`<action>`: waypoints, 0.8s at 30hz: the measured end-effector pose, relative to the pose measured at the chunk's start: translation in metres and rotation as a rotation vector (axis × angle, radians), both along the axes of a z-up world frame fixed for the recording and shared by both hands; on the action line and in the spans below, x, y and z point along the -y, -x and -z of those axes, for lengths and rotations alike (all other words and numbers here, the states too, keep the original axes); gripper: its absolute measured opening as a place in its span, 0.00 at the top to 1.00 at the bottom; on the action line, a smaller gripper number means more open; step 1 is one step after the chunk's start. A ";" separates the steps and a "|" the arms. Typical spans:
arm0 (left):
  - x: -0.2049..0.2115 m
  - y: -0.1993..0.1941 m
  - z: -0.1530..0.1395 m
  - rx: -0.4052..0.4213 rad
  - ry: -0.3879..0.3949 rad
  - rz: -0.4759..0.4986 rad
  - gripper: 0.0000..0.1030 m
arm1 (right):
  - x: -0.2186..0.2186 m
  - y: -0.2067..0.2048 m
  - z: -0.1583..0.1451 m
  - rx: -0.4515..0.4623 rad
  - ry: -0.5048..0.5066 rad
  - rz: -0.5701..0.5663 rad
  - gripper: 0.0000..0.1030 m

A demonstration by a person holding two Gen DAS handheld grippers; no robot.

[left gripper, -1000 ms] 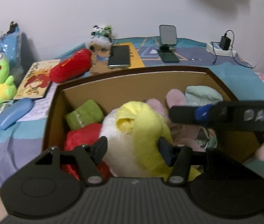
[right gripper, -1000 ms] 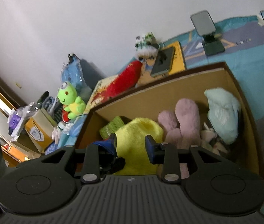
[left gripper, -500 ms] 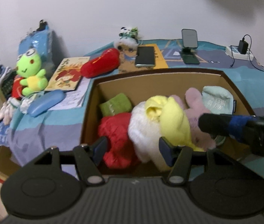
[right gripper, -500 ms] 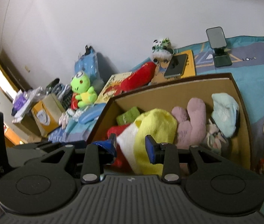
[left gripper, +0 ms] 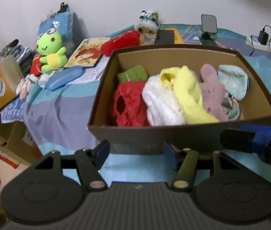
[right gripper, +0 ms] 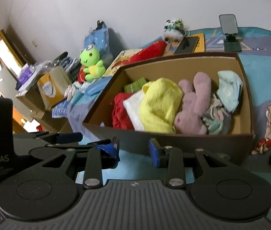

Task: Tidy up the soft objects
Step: 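Move the right gripper to the black sock on the sheet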

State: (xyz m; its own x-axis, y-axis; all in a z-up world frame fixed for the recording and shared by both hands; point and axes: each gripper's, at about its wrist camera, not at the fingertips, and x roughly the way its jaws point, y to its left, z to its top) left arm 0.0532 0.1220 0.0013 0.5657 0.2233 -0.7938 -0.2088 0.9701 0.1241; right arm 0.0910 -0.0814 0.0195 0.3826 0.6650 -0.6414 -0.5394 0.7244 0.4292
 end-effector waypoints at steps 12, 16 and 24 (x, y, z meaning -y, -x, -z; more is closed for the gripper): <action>0.019 0.012 0.015 -0.057 -0.040 -0.049 0.40 | 0.010 0.010 0.014 -0.054 0.013 -0.052 0.83; 0.026 0.012 0.025 -0.086 -0.045 -0.047 0.40 | 0.014 0.009 0.023 -0.084 0.021 -0.055 0.83; 0.046 0.001 0.051 -0.167 -0.055 0.035 0.40 | 0.037 0.008 0.043 -0.146 0.045 -0.008 0.83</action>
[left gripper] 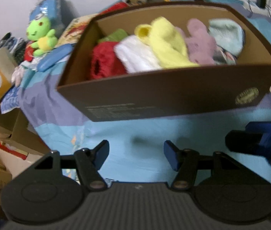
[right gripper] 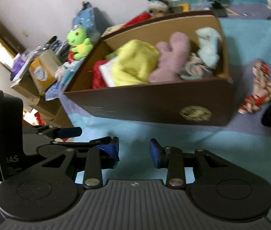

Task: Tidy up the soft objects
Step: 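Move the right gripper to the black sock on the sheet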

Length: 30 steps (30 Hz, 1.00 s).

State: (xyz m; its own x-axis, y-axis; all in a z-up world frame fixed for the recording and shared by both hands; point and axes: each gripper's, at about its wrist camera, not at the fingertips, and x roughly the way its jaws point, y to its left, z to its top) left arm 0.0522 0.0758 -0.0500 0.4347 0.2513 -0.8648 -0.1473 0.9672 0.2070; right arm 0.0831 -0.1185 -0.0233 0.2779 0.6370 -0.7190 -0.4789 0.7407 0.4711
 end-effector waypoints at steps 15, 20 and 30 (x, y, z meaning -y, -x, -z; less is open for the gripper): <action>0.133 -0.027 0.026 0.041 0.080 0.653 0.40 | 0.125 -0.014 0.023 -0.065 0.066 0.522 0.83; 0.174 -0.042 0.025 0.093 0.131 0.801 0.40 | 0.170 -0.017 0.026 -0.092 0.028 0.690 0.83; 0.230 -0.079 0.047 0.070 0.181 0.769 0.40 | 0.221 -0.072 0.041 -0.071 -0.003 0.669 0.83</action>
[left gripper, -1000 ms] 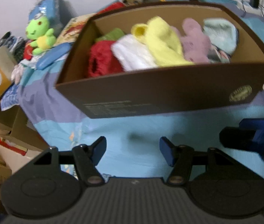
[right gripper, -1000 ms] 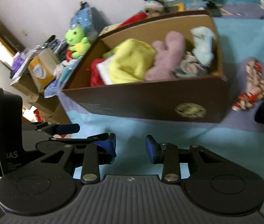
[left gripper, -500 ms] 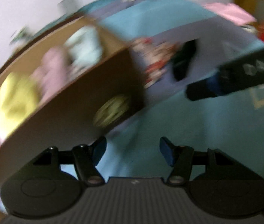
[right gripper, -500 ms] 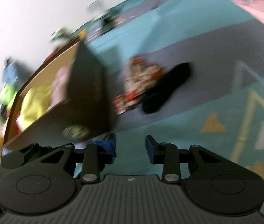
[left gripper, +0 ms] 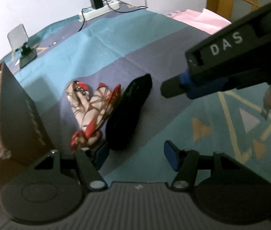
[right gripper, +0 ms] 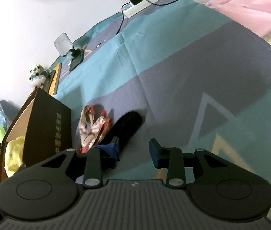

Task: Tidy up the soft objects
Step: 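Move the right gripper to the black sock on the sheet, then grasp the black sock with the right gripper and lift it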

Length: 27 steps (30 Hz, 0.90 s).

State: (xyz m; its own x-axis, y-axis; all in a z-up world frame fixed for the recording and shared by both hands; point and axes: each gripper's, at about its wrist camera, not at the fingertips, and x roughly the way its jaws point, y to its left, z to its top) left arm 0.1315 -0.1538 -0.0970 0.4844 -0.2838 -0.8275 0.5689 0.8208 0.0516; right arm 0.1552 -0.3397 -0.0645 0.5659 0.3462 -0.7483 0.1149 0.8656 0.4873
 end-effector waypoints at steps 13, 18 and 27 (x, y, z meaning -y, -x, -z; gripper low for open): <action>0.027 -0.036 0.010 0.016 0.063 -0.206 0.41 | 0.012 -0.065 0.028 0.003 -0.066 -0.210 0.84; 0.030 -0.044 0.010 0.041 0.071 -0.239 0.58 | 0.011 -0.073 0.034 0.041 -0.099 -0.259 0.90; 0.027 -0.046 0.008 0.047 0.082 -0.257 0.93 | 0.019 -0.065 0.037 0.023 -0.171 -0.303 1.00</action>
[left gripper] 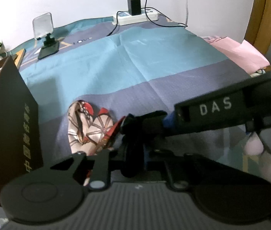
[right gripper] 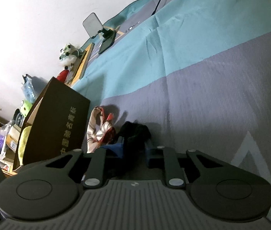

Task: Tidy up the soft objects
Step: 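Grasp the black sock with the right gripper and lift it, then lower the black sock into the box and open the right gripper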

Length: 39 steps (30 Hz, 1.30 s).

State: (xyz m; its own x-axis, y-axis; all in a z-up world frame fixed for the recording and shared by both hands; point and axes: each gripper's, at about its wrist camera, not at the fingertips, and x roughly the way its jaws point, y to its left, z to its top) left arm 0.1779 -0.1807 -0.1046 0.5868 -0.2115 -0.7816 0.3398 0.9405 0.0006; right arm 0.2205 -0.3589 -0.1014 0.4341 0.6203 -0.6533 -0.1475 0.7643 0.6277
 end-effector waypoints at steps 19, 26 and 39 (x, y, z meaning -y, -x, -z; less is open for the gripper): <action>-0.079 0.101 -0.036 -0.019 0.107 0.138 0.94 | -0.068 0.097 -0.035 -0.003 0.023 -0.088 1.00; -0.167 0.146 -0.068 0.030 0.134 0.097 0.95 | -0.144 0.129 -0.060 0.052 -0.031 -0.176 1.00; -0.282 0.175 -0.137 0.227 0.191 0.000 0.95 | -0.245 0.132 -0.124 0.271 -0.145 -0.316 1.00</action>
State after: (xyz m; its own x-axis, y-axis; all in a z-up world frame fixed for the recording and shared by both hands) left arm 0.0025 0.1009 0.0328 0.7425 -0.3418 -0.5761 0.3509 0.9310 -0.1001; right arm 0.0880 -0.1135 0.0223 0.3522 0.8269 -0.4384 -0.5340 0.5622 0.6315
